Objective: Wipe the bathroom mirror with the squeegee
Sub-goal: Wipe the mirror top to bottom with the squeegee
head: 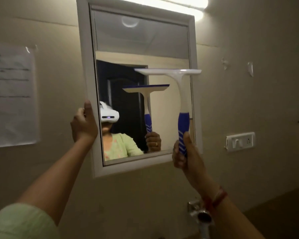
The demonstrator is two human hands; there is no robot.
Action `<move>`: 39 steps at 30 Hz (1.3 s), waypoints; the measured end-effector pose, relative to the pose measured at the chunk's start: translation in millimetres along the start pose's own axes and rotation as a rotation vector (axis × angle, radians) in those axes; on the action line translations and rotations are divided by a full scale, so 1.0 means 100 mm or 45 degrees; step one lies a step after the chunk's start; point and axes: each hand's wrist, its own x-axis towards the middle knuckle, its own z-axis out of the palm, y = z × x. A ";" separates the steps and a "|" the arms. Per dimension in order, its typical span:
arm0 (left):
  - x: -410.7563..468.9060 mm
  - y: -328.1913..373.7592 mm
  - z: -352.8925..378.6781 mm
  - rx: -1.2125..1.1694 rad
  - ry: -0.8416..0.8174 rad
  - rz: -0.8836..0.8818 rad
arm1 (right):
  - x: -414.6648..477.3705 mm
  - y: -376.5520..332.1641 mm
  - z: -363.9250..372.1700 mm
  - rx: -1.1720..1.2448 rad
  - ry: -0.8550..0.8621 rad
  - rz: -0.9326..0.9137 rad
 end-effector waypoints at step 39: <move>-0.09 0.02 -0.02 -0.086 -0.001 0.059 | 1.51 -1.21 0.25 0.015 0.109 0.005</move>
